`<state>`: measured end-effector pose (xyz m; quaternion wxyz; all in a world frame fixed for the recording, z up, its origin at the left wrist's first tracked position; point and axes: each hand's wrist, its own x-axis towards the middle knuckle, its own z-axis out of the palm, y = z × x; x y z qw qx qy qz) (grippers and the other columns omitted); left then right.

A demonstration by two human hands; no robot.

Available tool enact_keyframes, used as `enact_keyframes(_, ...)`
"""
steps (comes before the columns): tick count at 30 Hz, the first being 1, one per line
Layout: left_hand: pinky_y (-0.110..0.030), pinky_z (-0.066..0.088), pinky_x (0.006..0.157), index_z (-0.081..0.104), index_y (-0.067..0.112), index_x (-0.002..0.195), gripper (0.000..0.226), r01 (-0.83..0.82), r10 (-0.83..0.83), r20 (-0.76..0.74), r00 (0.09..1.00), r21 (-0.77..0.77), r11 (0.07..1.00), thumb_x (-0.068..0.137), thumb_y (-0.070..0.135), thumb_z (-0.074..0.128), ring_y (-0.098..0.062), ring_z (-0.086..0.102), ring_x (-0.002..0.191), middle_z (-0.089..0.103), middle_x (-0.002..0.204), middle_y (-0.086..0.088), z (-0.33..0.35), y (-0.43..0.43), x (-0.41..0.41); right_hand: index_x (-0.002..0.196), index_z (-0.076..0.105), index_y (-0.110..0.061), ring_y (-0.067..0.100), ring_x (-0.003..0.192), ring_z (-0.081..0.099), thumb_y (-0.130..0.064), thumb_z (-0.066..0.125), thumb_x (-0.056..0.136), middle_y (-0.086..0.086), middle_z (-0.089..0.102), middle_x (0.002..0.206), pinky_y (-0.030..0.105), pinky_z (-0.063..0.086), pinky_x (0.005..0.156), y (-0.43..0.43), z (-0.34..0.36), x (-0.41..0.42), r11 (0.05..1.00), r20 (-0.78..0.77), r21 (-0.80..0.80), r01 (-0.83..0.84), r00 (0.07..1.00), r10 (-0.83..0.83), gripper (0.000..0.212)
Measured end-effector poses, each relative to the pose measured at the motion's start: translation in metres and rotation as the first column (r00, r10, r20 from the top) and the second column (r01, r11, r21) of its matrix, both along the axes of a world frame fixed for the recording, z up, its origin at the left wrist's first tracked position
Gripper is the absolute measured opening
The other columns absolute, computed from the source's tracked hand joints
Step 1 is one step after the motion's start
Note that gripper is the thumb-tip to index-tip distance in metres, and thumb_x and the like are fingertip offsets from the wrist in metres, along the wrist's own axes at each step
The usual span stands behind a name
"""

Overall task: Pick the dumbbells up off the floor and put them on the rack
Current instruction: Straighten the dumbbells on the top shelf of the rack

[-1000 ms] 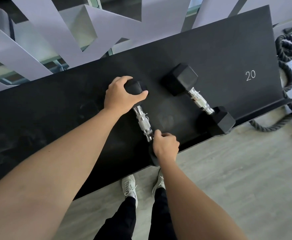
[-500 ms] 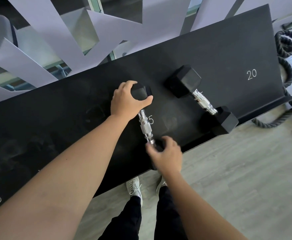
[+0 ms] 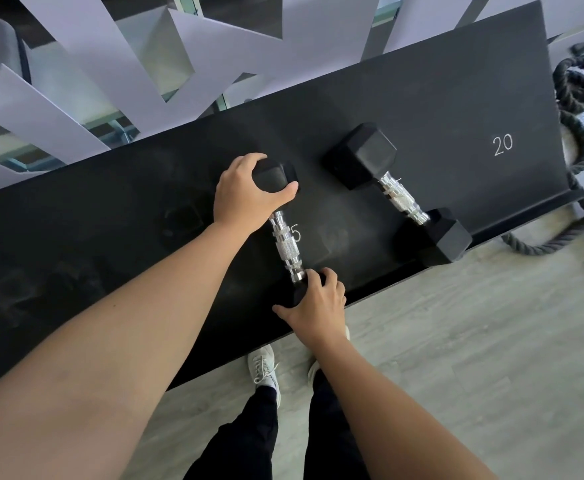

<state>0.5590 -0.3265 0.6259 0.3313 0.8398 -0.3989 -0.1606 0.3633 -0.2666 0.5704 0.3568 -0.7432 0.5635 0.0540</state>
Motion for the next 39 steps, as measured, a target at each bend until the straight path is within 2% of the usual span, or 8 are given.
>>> enact_keyframes(10, -0.039, 0.050, 0.092, 0.061, 0.016, 0.125, 0.069, -0.004, 0.004, -0.006, 1.000, -0.016, 1.000, 0.070, 0.055, 0.076, -0.024, 0.057, 0.114, 0.062, 0.126, -0.001, -0.001, 0.001, -0.002, 0.139, 0.046, -0.015, 0.037, 0.130, 0.035, -0.052, 0.084, 0.068, 0.012, 0.035, 0.147, 0.049, 0.035, 0.109, -0.007, -0.001, -0.005, 0.998, -0.015, -0.036, -0.043, 0.999, 0.042, 0.088)
enact_keyframes(18, -0.030, 0.042, 0.078, 0.058, 0.019, 0.126, 0.070, -0.010, 0.010, -0.007, 1.000, -0.008, 1.000, 0.070, 0.056, 0.076, -0.027, 0.054, 0.112, 0.059, 0.128, 0.000, -0.001, 0.003, -0.003, 0.141, 0.044, -0.018, 0.035, 0.131, 0.036, -0.055, 0.081, 0.069, 0.009, 0.037, 0.147, 0.046, 0.037, 0.109, -0.006, 0.000, -0.007, 0.997, -0.014, -0.072, -0.039, 0.999, 0.038, 0.090)
enact_keyframes(23, -0.045, 0.046, 0.097, 0.057, 0.014, 0.127, 0.072, 0.068, -0.070, 0.031, 0.997, 0.083, 0.994, 0.074, 0.060, 0.073, -0.027, 0.053, 0.118, 0.058, 0.131, -0.005, 0.010, 0.001, 0.001, 0.133, 0.053, -0.023, 0.029, 0.121, 0.049, -0.079, 0.061, 0.071, 0.002, 0.048, 0.137, 0.042, 0.046, 0.100, -0.021, 0.014, -0.014, 0.998, 0.012, -0.041, -0.050, 0.999, 0.050, 0.084)
enact_keyframes(25, -0.051, 0.040, 0.102, 0.062, 0.009, 0.120, 0.063, 0.090, -0.092, 0.169, 0.981, 0.020, 0.996, 0.078, 0.054, 0.070, -0.028, 0.056, 0.115, 0.061, 0.126, -0.010, 0.019, -0.007, -0.002, 0.124, 0.061, -0.020, 0.024, 0.115, 0.053, -0.078, 0.056, 0.076, 0.000, 0.057, 0.125, 0.037, 0.049, 0.089, -0.038, 0.022, -0.019, 0.989, 0.075, -0.145, -0.031, 0.996, 0.042, 0.075)
enact_keyframes(27, -0.054, 0.038, 0.102, 0.064, 0.005, 0.114, 0.051, 0.119, -0.092, 0.234, 0.968, -0.108, 0.987, 0.082, 0.044, 0.069, -0.028, 0.058, 0.112, 0.064, 0.119, -0.011, 0.030, -0.023, -0.012, 0.107, 0.068, -0.015, 0.025, 0.103, 0.057, -0.062, 0.063, 0.083, 0.002, 0.065, 0.107, 0.035, 0.049, 0.080, -0.062, 0.030, -0.027, 0.939, 0.153, -0.345, -0.005, 0.986, 0.061, 0.054)
enact_keyframes(31, -0.044, 0.043, 0.101, 0.062, 0.003, 0.119, 0.047, 0.218, -0.193, 0.142, 0.971, -0.193, 0.957, 0.086, 0.035, 0.070, -0.030, 0.055, 0.115, 0.062, 0.121, -0.014, 0.044, -0.062, -0.044, 0.088, 0.067, -0.007, 0.029, 0.084, 0.057, -0.040, 0.067, 0.085, 0.009, 0.065, 0.088, 0.037, 0.047, 0.078, -0.127, 0.046, -0.055, 0.734, 0.300, -0.663, 0.145, 0.950, 0.084, 0.033)
enact_keyframes(33, -0.040, 0.043, 0.102, 0.056, 0.007, 0.128, 0.058, 0.254, -0.247, 0.061, 0.967, -0.145, 0.956, 0.084, 0.042, 0.070, -0.028, 0.050, 0.121, 0.056, 0.130, -0.011, 0.044, -0.082, -0.059, 0.094, 0.066, -0.007, 0.034, 0.089, 0.056, -0.043, 0.069, 0.081, 0.013, 0.063, 0.095, 0.041, 0.044, 0.084, -0.160, 0.048, -0.075, 0.693, 0.257, -0.704, 0.155, 0.966, 0.044, 0.039)
enact_keyframes(39, -0.044, 0.045, 0.096, 0.027, 0.027, 0.149, 0.105, 0.281, -0.274, -0.067, 0.960, 0.199, 0.939, 0.064, 0.066, 0.076, -0.027, 0.039, 0.131, 0.034, 0.148, -0.003, 0.023, -0.132, -0.096, 0.136, 0.049, -0.016, 0.037, 0.129, 0.042, -0.070, 0.076, 0.063, 0.012, 0.049, 0.137, 0.049, 0.033, 0.109, -0.223, 0.031, -0.138, 0.935, -0.144, -0.345, -0.080, 0.989, 0.031, 0.094)
